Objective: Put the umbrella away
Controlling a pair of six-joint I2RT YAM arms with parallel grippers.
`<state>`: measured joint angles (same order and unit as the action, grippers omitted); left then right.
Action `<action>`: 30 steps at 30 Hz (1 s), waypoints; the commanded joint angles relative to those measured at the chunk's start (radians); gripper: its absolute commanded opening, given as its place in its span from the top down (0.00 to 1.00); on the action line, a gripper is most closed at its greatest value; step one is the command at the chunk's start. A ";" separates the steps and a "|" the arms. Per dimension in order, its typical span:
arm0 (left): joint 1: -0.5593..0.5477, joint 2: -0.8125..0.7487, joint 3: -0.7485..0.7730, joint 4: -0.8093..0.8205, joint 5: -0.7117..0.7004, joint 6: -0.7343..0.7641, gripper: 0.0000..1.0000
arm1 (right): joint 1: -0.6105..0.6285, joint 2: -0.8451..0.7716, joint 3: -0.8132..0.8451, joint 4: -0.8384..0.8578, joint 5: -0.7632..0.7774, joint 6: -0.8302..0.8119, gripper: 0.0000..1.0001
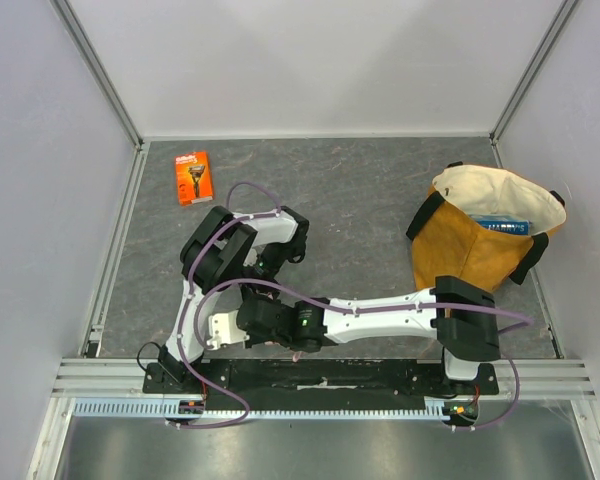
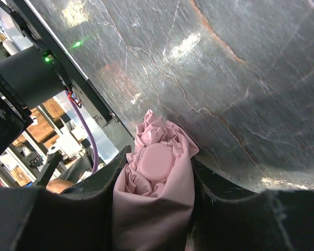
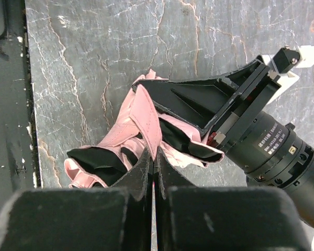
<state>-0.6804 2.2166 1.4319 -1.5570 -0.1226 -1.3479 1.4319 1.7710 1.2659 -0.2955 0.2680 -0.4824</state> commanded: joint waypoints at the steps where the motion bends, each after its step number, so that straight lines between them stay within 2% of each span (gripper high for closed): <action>1: -0.004 0.060 0.052 0.554 0.018 -0.229 0.98 | 0.051 -0.027 0.078 0.376 0.037 0.022 1.00; 5: -0.002 0.075 0.039 0.641 0.034 -0.246 0.98 | 0.056 -0.027 0.105 0.353 -0.013 0.027 1.00; 9: -0.001 0.121 0.094 0.640 0.038 -0.272 0.98 | 0.104 0.065 0.154 0.247 0.034 -0.097 1.00; 12: 0.001 0.156 0.076 0.704 0.087 -0.277 0.98 | 0.137 0.111 0.165 0.214 0.031 -0.147 1.00; 16: -0.007 0.089 -0.060 0.826 0.060 -0.321 0.98 | 0.176 0.153 0.171 0.131 0.043 -0.182 1.00; 19: 0.002 0.078 -0.100 0.896 0.095 -0.310 0.98 | 0.206 0.174 0.171 0.090 0.101 -0.240 1.00; 22: -0.005 0.066 -0.136 0.974 0.112 -0.324 0.98 | 0.223 0.192 0.181 0.075 0.119 -0.207 1.00; 28: -0.010 0.072 -0.156 1.028 0.118 -0.353 0.98 | 0.205 0.185 0.170 0.082 0.112 -0.153 1.00; 30: -0.010 0.075 -0.148 1.029 0.170 -0.353 0.98 | 0.174 0.153 0.159 0.088 0.079 -0.101 1.00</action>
<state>-0.6765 2.2055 1.2861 -1.5391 -0.0795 -1.4170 1.6016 1.9385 1.3792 -0.3595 0.4976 -0.6514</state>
